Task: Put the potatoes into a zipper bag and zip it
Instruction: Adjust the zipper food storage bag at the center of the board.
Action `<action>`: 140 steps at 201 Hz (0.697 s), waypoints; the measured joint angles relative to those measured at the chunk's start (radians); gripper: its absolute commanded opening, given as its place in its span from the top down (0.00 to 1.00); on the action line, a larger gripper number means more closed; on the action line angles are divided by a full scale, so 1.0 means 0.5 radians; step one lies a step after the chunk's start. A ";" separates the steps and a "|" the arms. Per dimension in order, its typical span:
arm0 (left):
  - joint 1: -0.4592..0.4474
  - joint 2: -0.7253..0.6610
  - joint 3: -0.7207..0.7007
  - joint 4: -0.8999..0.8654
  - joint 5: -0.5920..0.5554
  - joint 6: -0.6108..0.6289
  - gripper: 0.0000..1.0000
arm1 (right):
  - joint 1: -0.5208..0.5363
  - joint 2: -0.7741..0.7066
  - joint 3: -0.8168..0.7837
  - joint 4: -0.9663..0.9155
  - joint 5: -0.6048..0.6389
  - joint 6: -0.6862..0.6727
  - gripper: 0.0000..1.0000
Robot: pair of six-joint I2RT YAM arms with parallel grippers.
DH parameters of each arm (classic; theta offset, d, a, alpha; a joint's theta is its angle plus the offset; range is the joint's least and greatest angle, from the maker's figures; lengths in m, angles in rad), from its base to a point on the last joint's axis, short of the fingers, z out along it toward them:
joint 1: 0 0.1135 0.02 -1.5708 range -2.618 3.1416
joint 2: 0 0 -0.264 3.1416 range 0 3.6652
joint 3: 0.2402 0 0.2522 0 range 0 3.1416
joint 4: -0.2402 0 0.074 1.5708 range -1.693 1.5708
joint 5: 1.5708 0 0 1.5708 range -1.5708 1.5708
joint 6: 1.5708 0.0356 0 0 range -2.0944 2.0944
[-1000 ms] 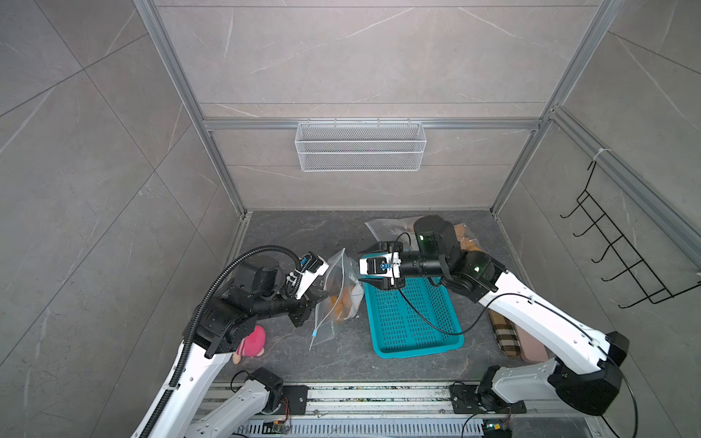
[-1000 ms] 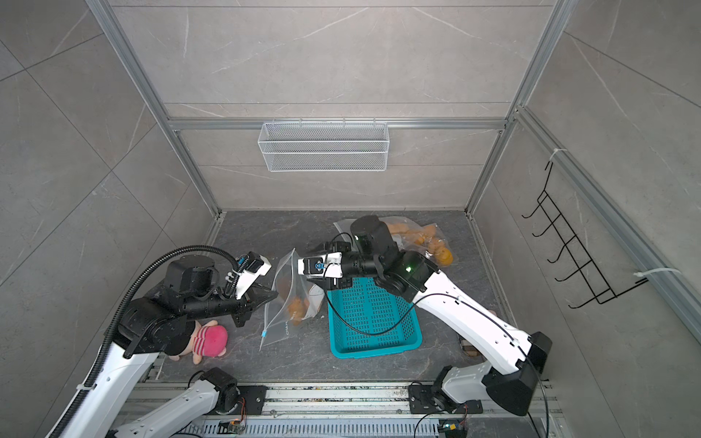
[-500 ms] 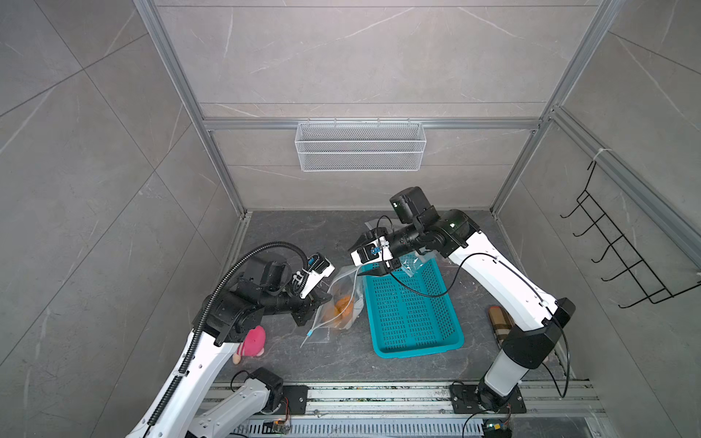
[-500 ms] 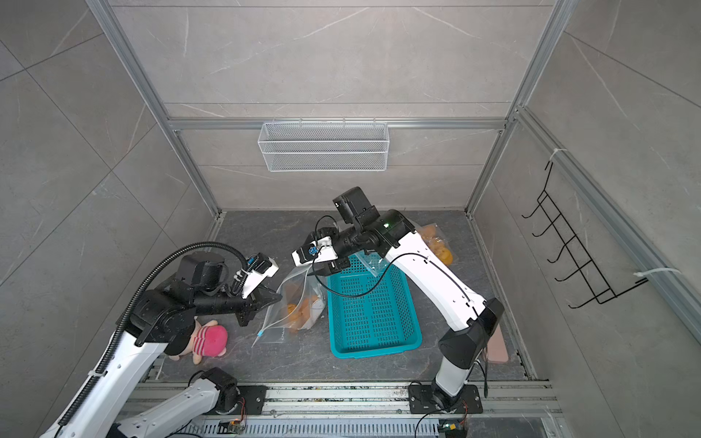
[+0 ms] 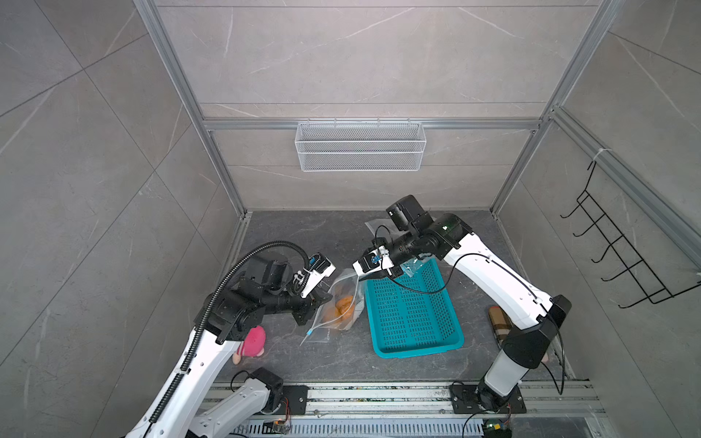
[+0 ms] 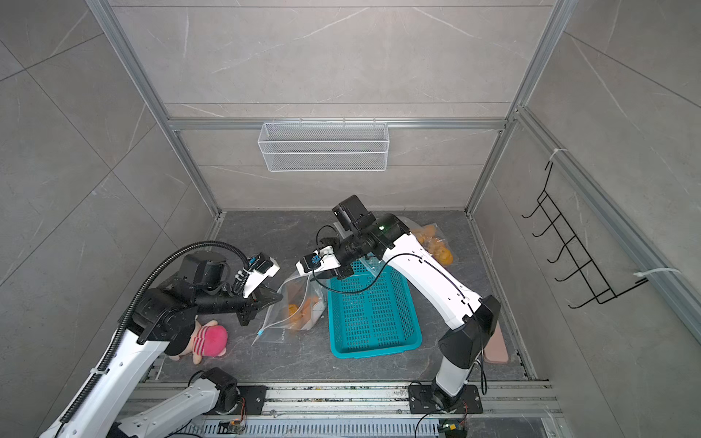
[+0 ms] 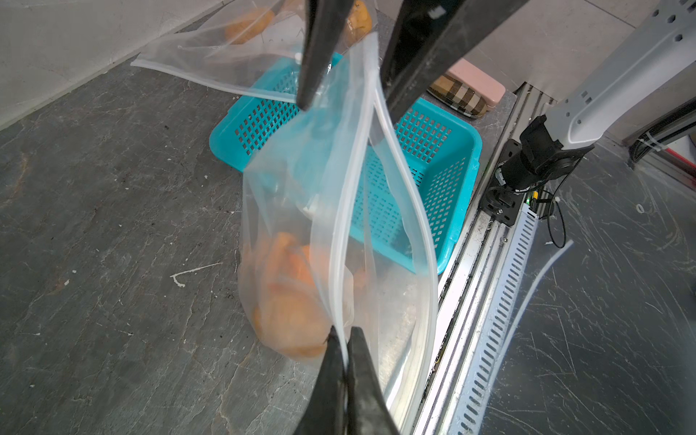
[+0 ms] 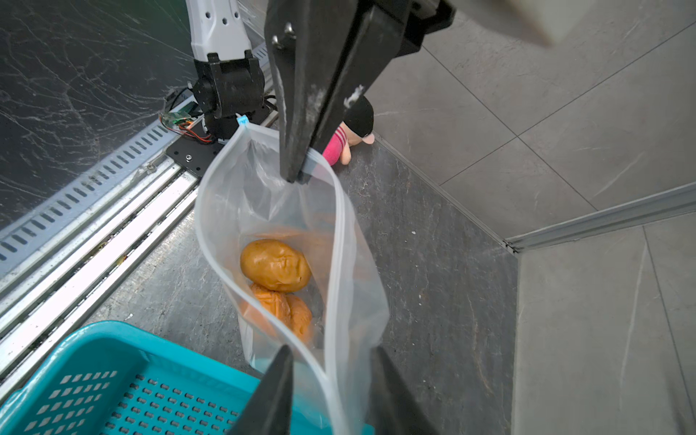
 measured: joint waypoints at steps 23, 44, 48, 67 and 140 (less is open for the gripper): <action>0.000 0.001 0.000 0.000 -0.003 0.000 1.00 | 0.000 -0.005 -0.031 0.021 -0.014 -0.005 0.99; 0.000 0.001 0.000 0.002 -0.021 -0.001 0.97 | 0.000 -0.018 -0.078 0.055 -0.027 0.026 1.00; 0.000 0.001 0.000 0.002 -0.026 -0.001 0.85 | 0.000 -0.024 -0.089 0.072 -0.027 0.037 1.00; 0.000 -0.005 0.000 0.024 -0.082 -0.002 0.51 | -0.008 -0.056 -0.144 0.182 -0.024 0.176 1.00; 0.000 -0.478 -0.286 0.326 -0.372 -0.067 0.15 | -0.401 -0.072 -0.249 0.758 -0.066 1.054 1.00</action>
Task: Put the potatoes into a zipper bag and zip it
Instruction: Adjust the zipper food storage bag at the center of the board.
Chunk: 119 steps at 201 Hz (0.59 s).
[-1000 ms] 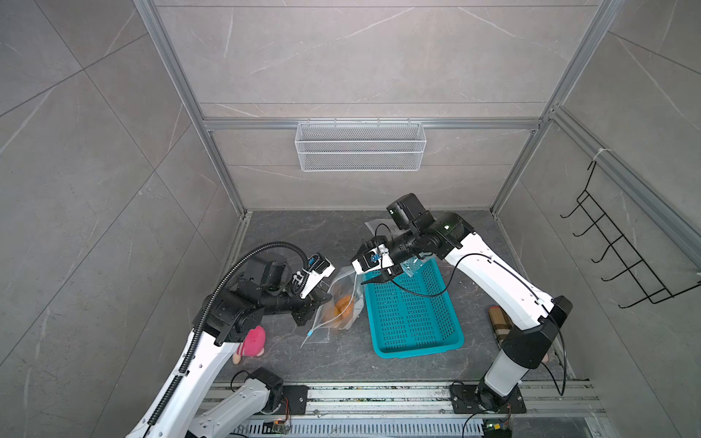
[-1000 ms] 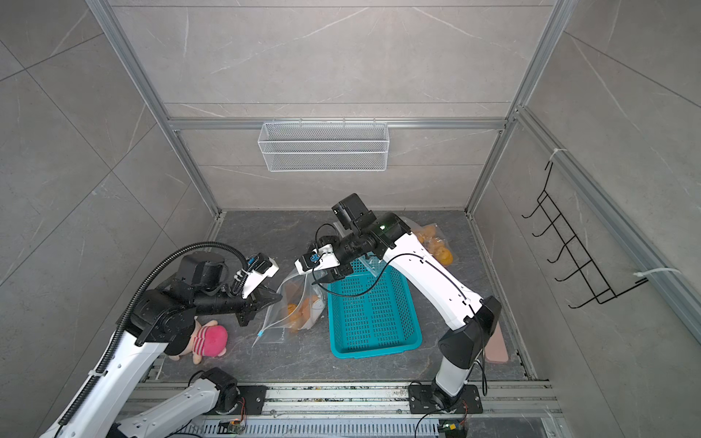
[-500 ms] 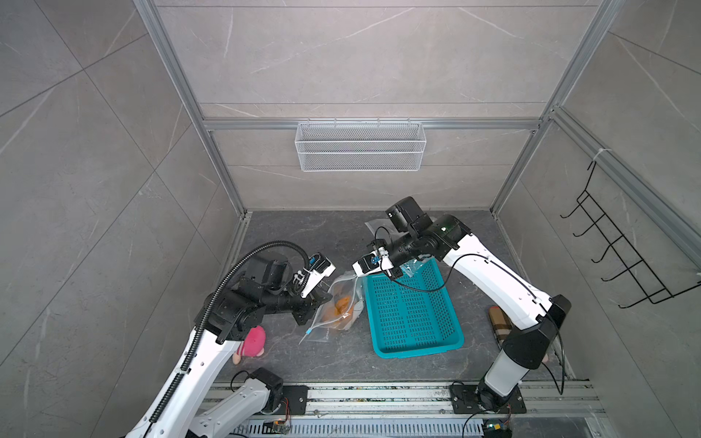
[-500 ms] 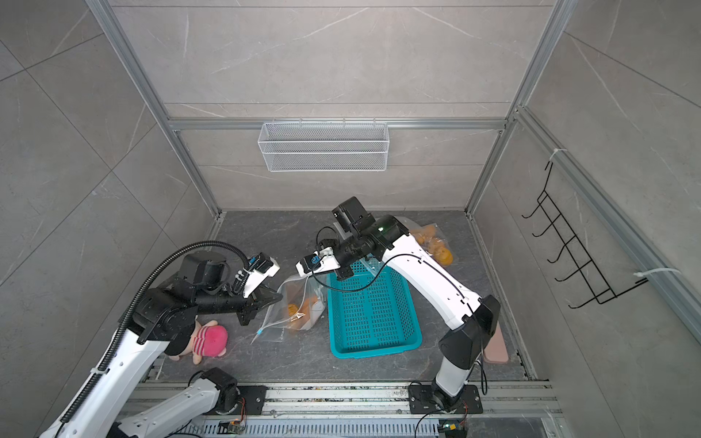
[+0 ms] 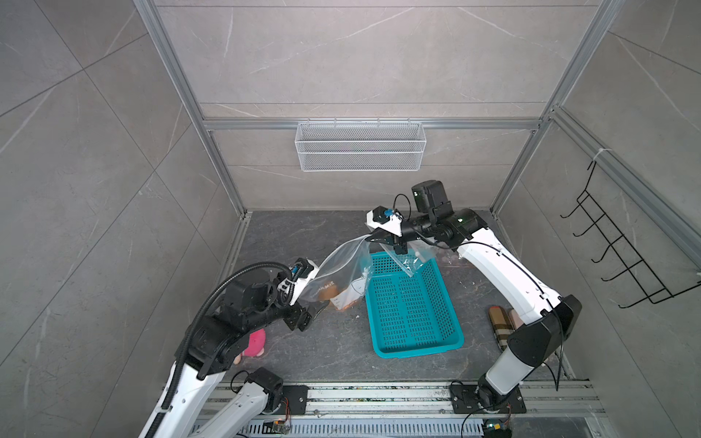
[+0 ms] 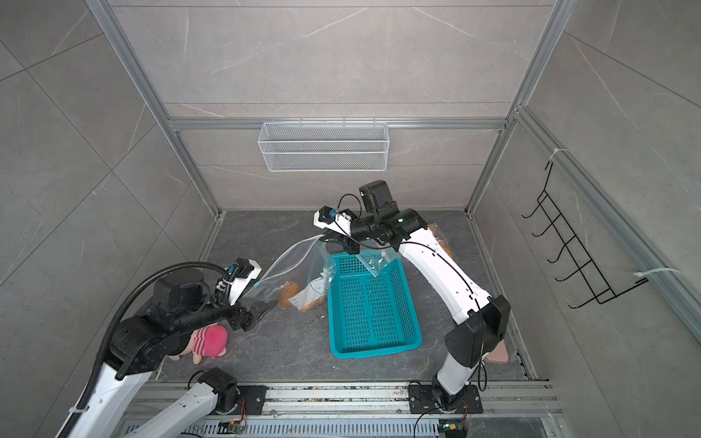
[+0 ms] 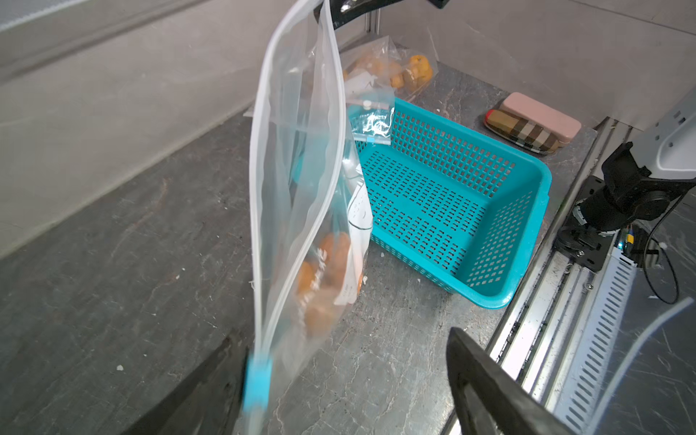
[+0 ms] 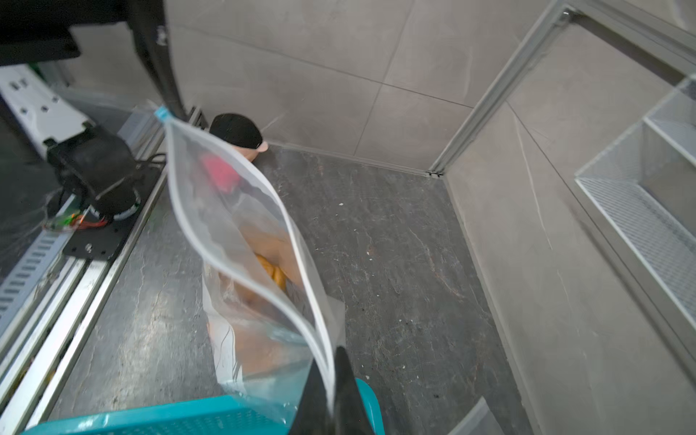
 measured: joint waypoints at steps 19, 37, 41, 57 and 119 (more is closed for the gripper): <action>0.000 -0.165 -0.134 0.065 -0.015 0.008 0.16 | -0.054 -0.024 -0.175 0.165 -0.052 0.141 1.00; 0.000 -0.216 -0.253 0.102 -0.116 0.020 0.16 | -0.073 -0.040 -0.291 0.250 -0.090 0.217 1.00; 0.000 -0.217 -0.273 0.106 -0.143 0.021 0.16 | -0.075 -0.042 -0.306 0.265 -0.098 0.227 1.00; 0.000 -0.217 -0.342 0.121 -0.288 0.021 0.17 | -0.082 -0.048 -0.318 0.286 -0.112 0.241 1.00; 0.000 -0.281 -0.417 0.148 -0.793 0.004 0.18 | -0.102 -0.261 -0.513 0.362 -0.249 0.176 1.00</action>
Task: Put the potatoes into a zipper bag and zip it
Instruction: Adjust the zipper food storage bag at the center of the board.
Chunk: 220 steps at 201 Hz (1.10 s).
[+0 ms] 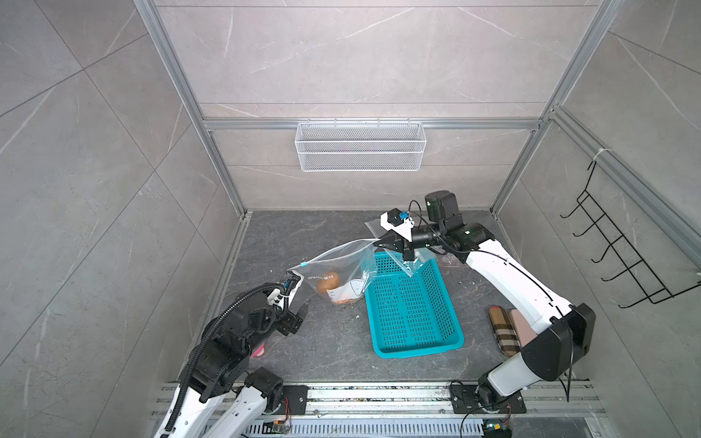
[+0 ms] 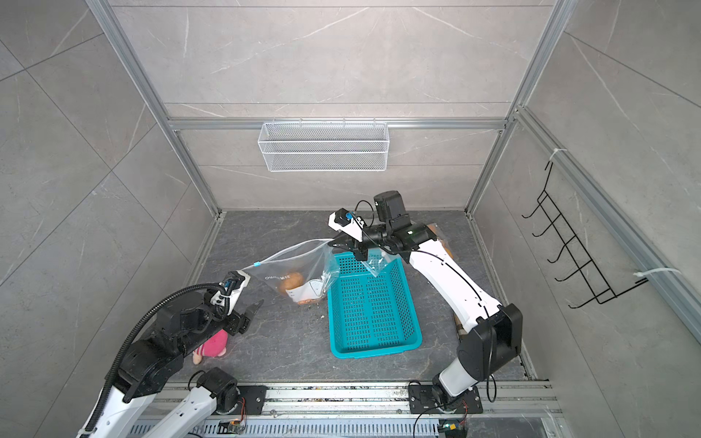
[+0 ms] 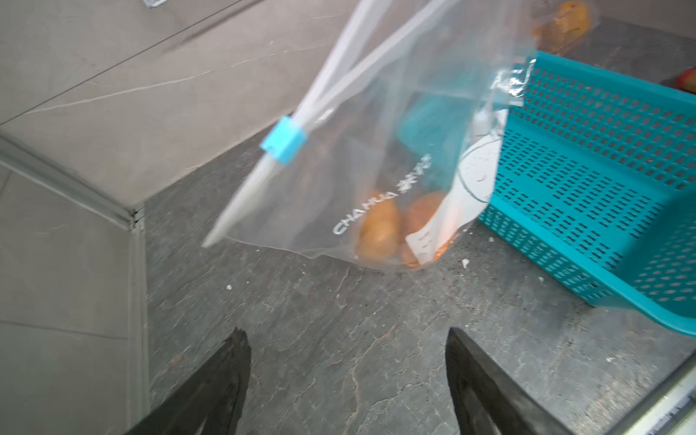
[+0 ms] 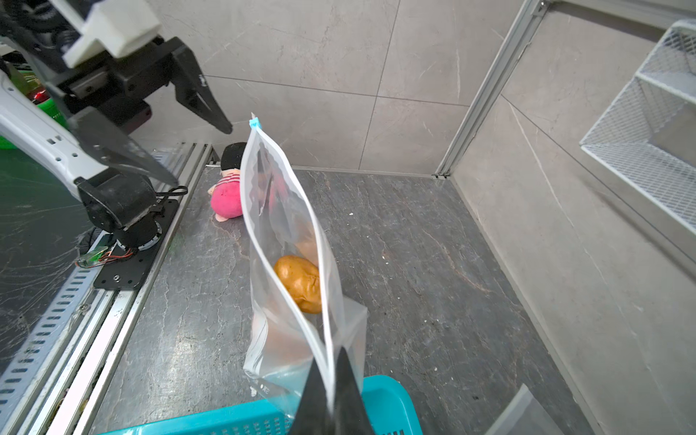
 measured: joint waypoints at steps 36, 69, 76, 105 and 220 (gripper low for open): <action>0.000 -0.099 -0.029 0.062 -0.059 0.060 0.20 | -0.005 -0.085 -0.078 -0.019 -0.076 -0.122 1.00; 0.000 -0.136 -0.075 0.130 0.099 0.140 0.24 | -0.005 -0.166 -0.164 -0.012 -0.109 -0.140 1.00; 0.000 -0.136 -0.092 0.145 0.142 0.155 0.25 | -0.005 -0.169 -0.165 -0.011 -0.110 -0.140 1.00; 0.000 -0.156 -0.163 0.183 0.211 0.197 0.32 | -0.005 -0.172 -0.165 -0.007 -0.115 -0.139 1.00; 0.000 -0.285 -0.257 0.295 0.452 0.235 0.61 | -0.006 -0.171 -0.166 -0.004 -0.130 -0.116 1.00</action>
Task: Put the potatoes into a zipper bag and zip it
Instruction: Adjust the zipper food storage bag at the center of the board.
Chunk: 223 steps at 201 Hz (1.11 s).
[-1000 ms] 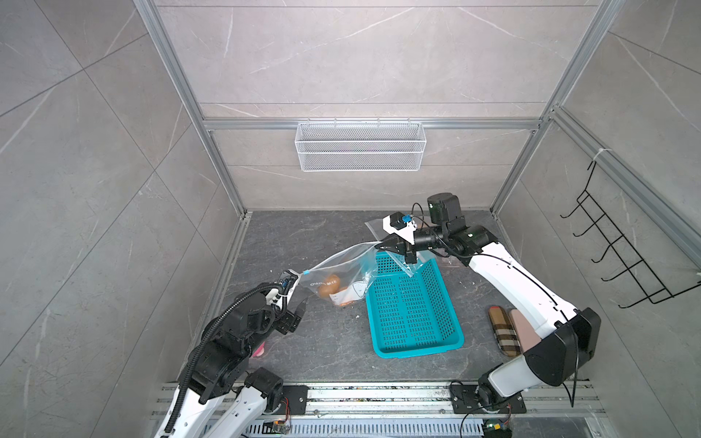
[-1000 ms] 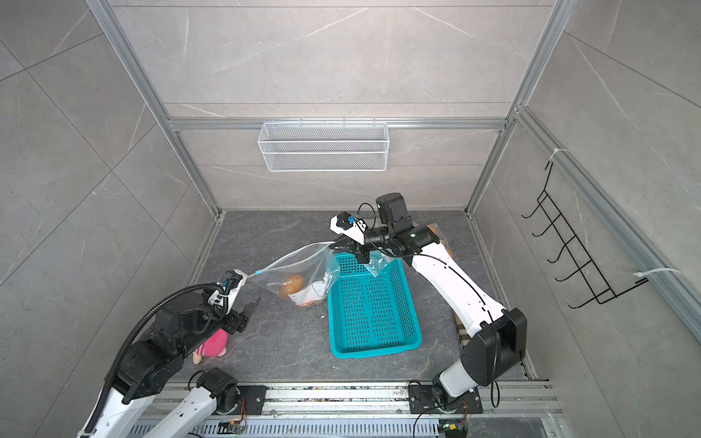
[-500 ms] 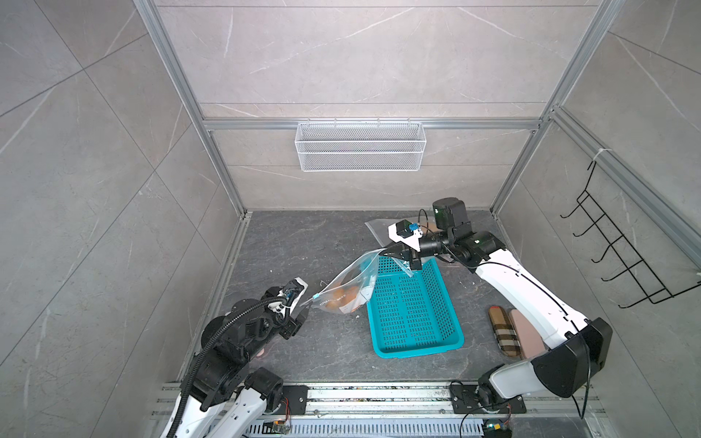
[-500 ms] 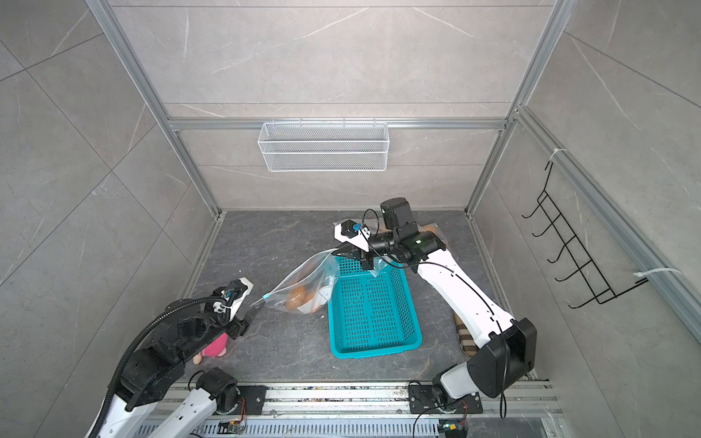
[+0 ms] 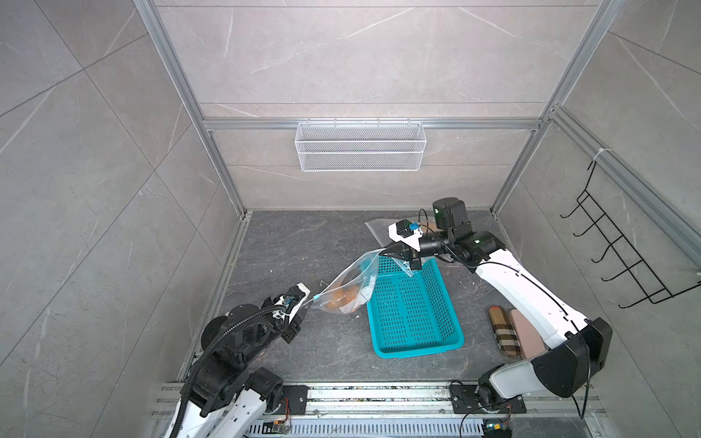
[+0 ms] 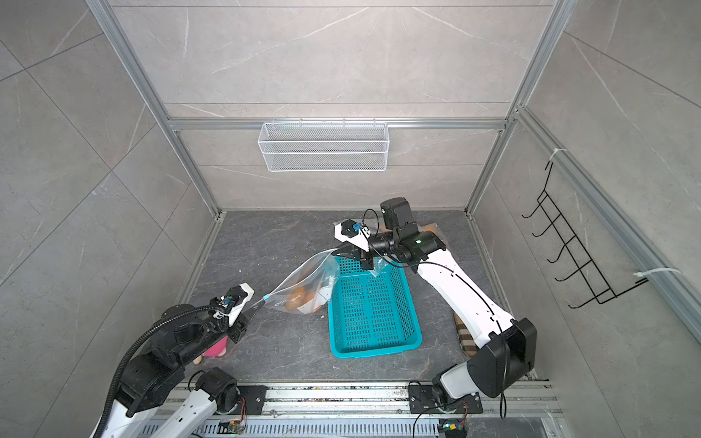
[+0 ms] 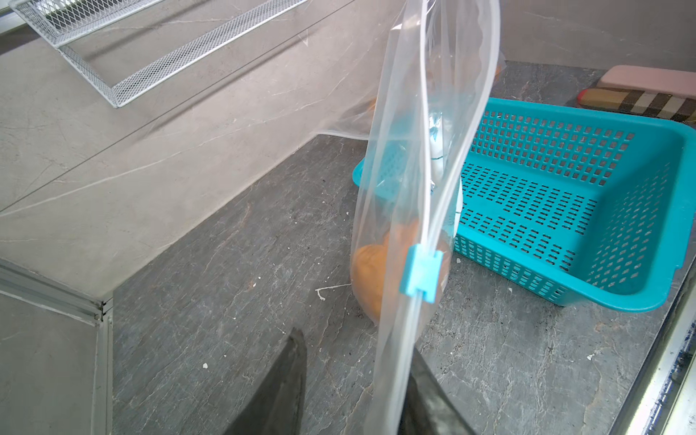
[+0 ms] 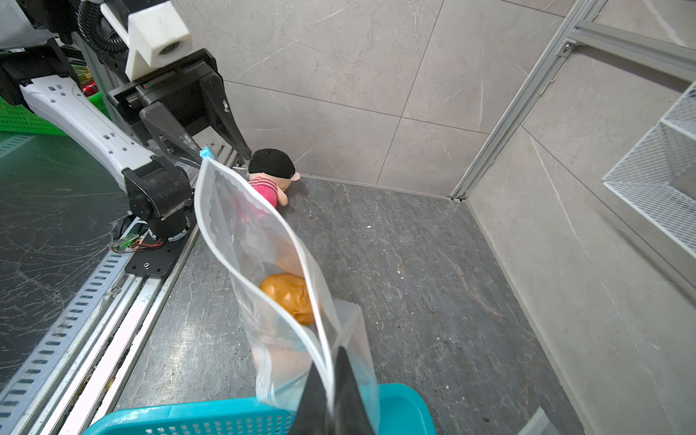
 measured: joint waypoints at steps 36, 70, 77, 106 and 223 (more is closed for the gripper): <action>0.000 -0.043 -0.001 0.011 0.076 -0.002 0.65 | -0.015 0.014 0.000 0.023 -0.010 0.036 1.00; 0.000 -0.078 -0.004 0.013 0.149 -0.013 0.79 | -0.034 0.041 0.000 0.057 -0.047 0.079 1.00; 0.000 -0.080 -0.004 0.013 0.163 -0.017 0.84 | -0.036 0.046 0.000 0.063 -0.050 0.090 1.00; 0.000 -0.084 -0.005 0.014 0.192 -0.021 0.86 | -0.040 0.048 0.001 0.076 -0.069 0.108 1.00; 0.000 -0.107 -0.012 0.040 0.230 -0.098 1.00 | -0.058 0.072 0.001 0.092 -0.107 0.145 0.88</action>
